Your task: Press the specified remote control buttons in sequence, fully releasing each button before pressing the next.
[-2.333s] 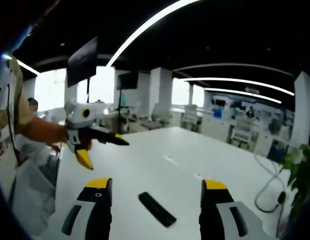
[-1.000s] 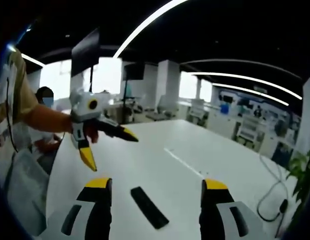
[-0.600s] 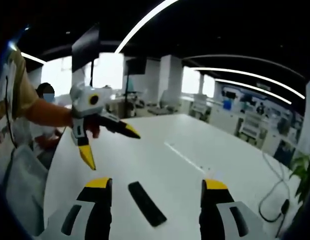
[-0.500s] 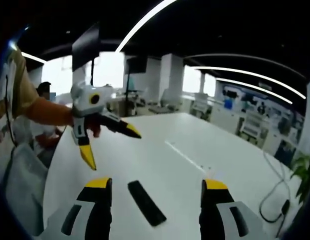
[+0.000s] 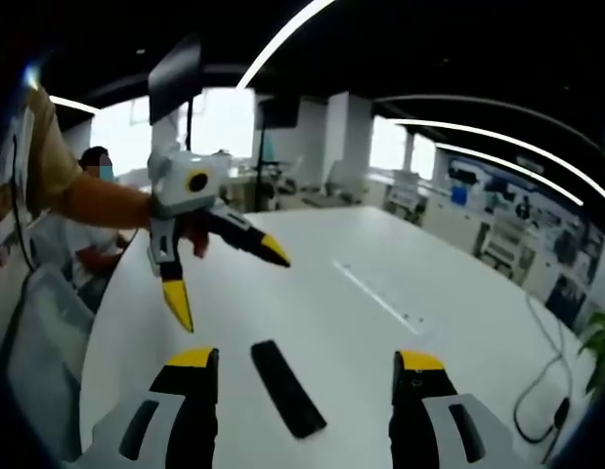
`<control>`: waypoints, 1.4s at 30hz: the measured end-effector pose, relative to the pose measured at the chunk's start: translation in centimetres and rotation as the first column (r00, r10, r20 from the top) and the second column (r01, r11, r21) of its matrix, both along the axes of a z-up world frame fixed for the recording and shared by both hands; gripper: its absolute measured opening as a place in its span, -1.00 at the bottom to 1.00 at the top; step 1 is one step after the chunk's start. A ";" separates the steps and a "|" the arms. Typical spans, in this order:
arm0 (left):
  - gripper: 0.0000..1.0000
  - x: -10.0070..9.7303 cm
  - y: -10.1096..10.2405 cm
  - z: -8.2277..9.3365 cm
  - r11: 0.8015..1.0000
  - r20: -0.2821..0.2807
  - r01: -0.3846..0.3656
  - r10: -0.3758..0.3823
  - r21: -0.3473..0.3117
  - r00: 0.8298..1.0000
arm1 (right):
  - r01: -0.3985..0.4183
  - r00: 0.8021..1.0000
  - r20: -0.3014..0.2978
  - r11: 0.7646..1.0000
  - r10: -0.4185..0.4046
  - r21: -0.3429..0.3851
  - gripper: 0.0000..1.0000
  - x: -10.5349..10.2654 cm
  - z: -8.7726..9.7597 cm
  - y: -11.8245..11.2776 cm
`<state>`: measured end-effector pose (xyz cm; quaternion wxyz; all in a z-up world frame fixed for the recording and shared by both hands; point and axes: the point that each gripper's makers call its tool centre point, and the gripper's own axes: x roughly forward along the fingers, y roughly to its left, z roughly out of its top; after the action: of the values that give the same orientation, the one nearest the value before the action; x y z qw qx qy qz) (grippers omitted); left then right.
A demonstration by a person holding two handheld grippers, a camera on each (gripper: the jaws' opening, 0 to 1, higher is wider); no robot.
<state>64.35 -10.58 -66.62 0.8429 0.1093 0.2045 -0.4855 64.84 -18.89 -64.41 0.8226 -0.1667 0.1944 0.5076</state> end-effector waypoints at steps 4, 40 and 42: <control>0.86 0.2 -0.2 -0.6 1.000 -0.006 0.011 -0.011 0.019 1.000 | -0.010 1.000 -0.015 1.000 0.010 -0.019 0.41 -0.1 -0.8 -0.1; 0.82 1.3 -1.3 -7.4 0.974 -0.096 0.118 -0.101 0.193 0.990 | -0.127 0.984 -0.148 0.975 0.100 -0.184 0.40 0.5 -8.5 0.6; 0.82 1.4 -1.3 -7.9 0.970 -0.095 0.122 -0.104 0.211 0.990 | -0.153 0.982 -0.145 0.966 0.124 -0.210 0.33 0.3 -9.0 0.6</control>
<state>65.70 -11.83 -74.55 0.7876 0.1917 0.2846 -0.5118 65.11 -18.28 -73.42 0.7470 -0.2365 0.2910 0.5490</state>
